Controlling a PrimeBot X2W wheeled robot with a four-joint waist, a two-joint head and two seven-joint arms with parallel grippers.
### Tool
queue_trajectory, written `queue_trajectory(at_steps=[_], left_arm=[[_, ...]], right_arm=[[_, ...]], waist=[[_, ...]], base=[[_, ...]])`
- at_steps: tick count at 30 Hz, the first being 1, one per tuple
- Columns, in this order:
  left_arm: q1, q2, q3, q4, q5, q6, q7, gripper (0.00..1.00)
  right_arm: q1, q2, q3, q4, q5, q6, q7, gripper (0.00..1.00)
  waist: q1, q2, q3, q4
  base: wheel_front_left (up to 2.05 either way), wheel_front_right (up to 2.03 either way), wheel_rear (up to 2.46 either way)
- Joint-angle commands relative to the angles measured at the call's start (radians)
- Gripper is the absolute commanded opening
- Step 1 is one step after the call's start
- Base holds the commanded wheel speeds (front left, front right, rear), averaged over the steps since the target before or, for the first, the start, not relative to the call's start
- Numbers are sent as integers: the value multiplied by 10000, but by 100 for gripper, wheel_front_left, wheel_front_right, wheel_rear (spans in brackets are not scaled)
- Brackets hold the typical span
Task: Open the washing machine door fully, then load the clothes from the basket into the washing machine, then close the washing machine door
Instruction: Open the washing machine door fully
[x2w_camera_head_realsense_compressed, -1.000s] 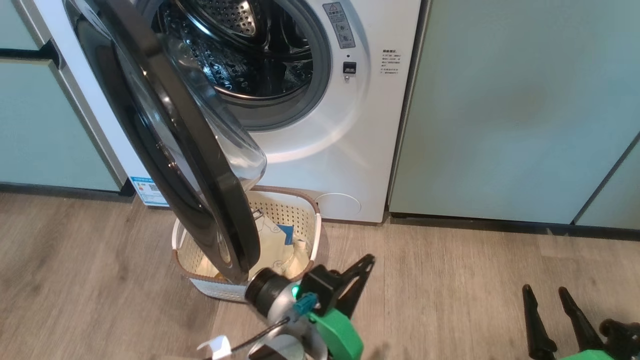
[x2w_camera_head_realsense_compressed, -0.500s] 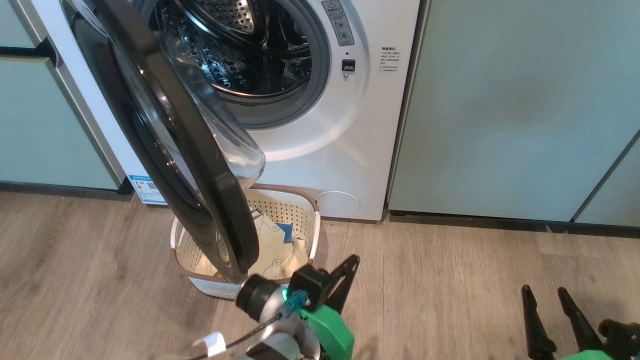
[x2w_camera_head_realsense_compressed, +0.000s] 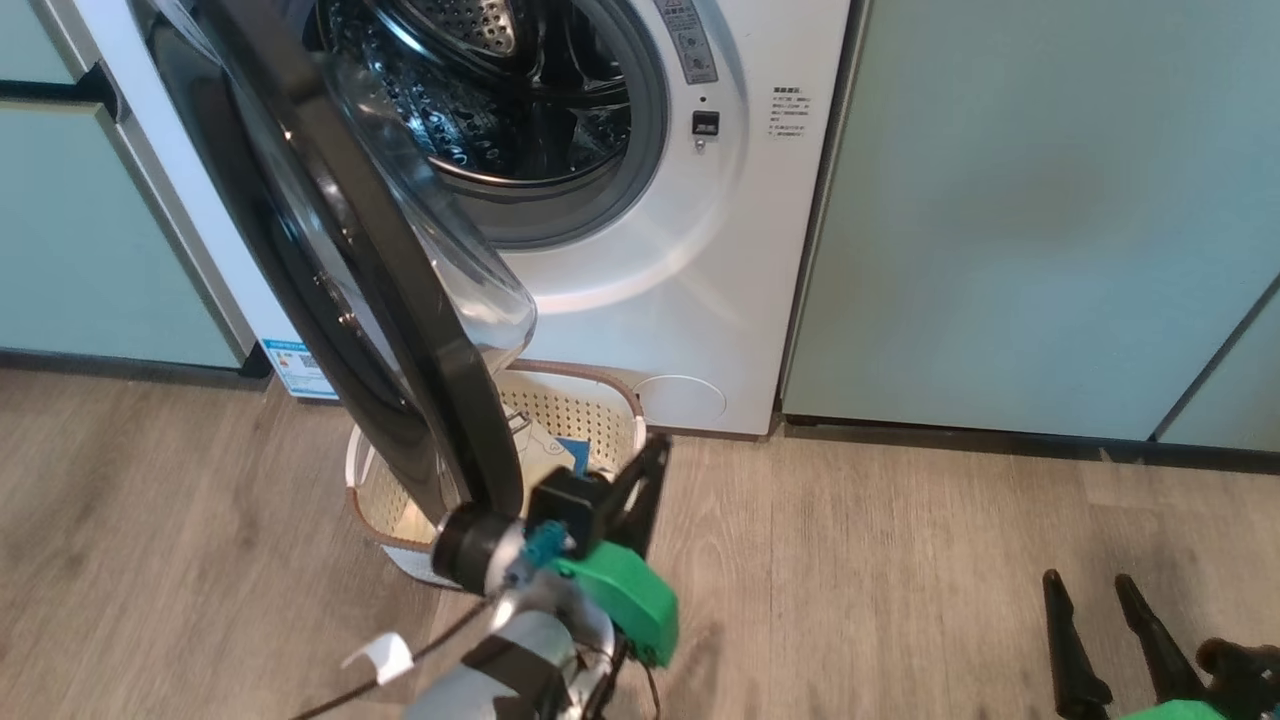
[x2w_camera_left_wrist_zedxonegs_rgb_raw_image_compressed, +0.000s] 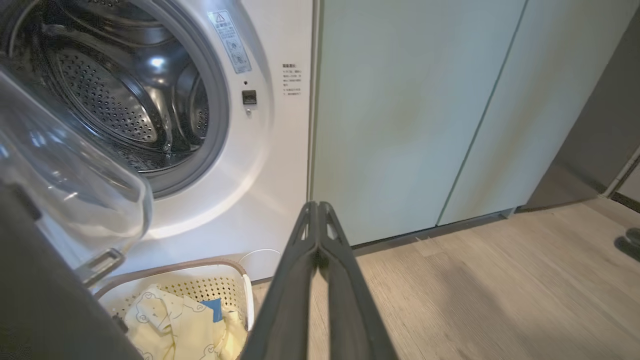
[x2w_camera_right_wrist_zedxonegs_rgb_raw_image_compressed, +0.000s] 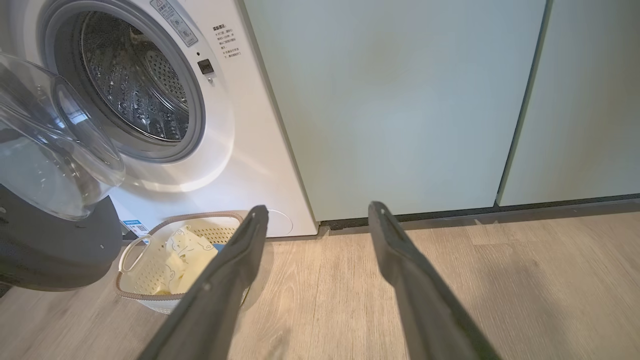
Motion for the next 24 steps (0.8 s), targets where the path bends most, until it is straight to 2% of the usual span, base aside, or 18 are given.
queue_trajectory(at_steps=[1,13,24], left_arm=[[-458,26,566,-352,45,81,-105,0],[-525,26,1795,-189,48,128,-106,0],[-554,26,2314,-190,-152,238,-106,0]], right_arm=[[-433,-122,188,-296,11,-27,-95,100],[-439,-144,216,-317,-7,-27,-95,100],[-465,-159,267,-286,19,-27,-95,100]], waist=[[0,0,12,23],[0,0,150,207],[0,0,239,388]], base=[[0,0,0],[0,0,0],[0,0,0]])
